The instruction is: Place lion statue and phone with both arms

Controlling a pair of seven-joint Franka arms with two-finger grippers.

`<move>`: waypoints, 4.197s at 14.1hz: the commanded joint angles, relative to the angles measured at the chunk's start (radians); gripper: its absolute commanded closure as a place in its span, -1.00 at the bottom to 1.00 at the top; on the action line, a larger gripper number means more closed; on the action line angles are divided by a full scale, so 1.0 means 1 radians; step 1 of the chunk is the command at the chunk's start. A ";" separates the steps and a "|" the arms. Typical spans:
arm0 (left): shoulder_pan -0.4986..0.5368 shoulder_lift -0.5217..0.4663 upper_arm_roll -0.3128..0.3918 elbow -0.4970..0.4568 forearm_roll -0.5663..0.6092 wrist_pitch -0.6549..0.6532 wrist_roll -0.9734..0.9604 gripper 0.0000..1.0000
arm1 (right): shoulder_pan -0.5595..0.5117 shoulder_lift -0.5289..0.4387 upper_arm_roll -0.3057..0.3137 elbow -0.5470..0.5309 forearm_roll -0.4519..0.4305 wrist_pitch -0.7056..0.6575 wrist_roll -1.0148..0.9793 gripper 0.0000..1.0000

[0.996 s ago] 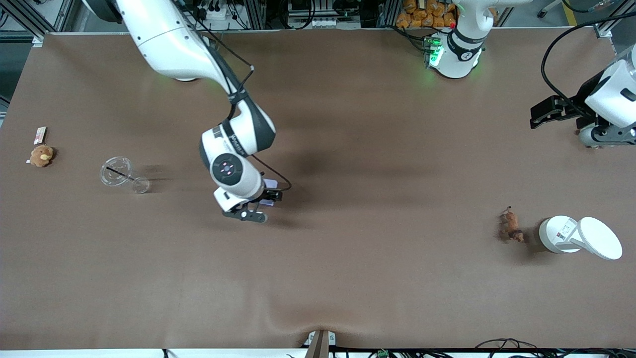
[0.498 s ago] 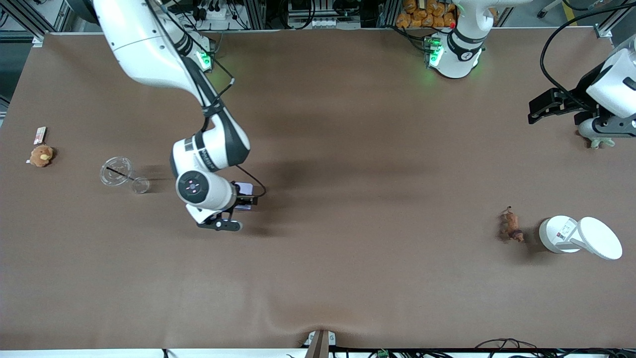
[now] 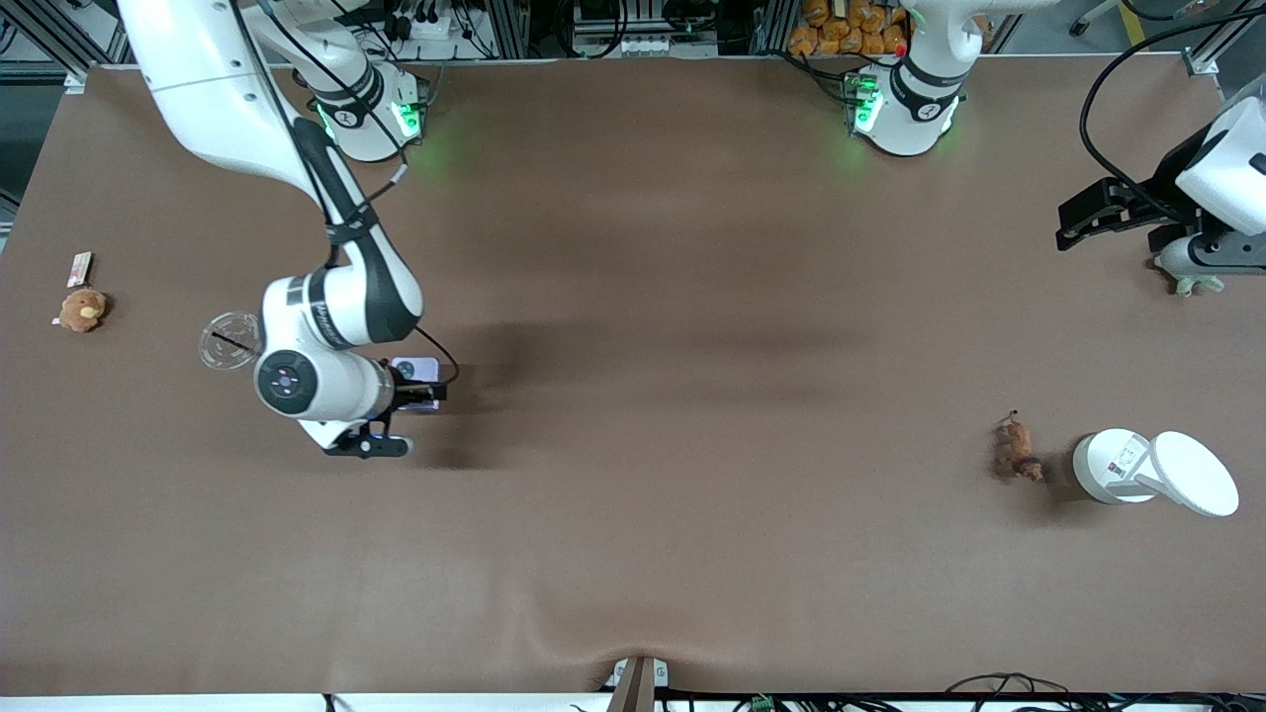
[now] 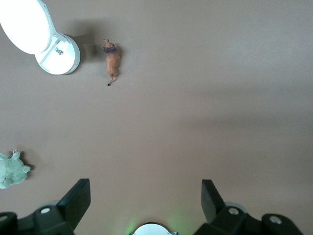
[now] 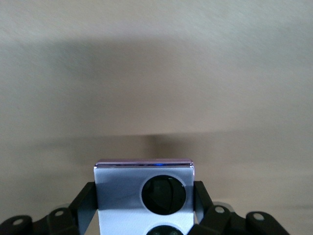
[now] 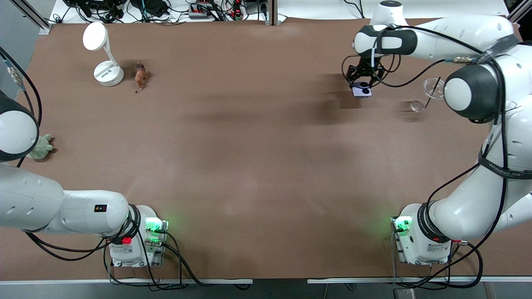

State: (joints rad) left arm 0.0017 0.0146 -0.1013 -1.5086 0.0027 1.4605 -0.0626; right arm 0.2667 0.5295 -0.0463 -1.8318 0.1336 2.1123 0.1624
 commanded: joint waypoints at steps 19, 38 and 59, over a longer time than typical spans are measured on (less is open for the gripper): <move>0.015 -0.001 0.000 -0.018 0.013 0.024 0.033 -1.00 | -0.167 -0.091 0.020 -0.310 0.008 0.268 -0.268 -1.00; 0.014 -0.001 -0.001 -0.012 0.008 0.035 0.033 -1.00 | -0.175 -0.097 0.039 0.597 -0.109 -0.570 -0.262 -1.00; 0.015 0.016 0.000 -0.010 0.014 0.058 0.023 -1.00 | -0.265 -0.628 0.036 0.262 -0.089 -0.727 0.058 -1.00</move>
State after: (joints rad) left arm 0.0099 0.0325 -0.0965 -1.5209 0.0044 1.5100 -0.0575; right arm 0.0114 -0.0746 -0.0210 -1.5495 0.0469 1.3659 0.1864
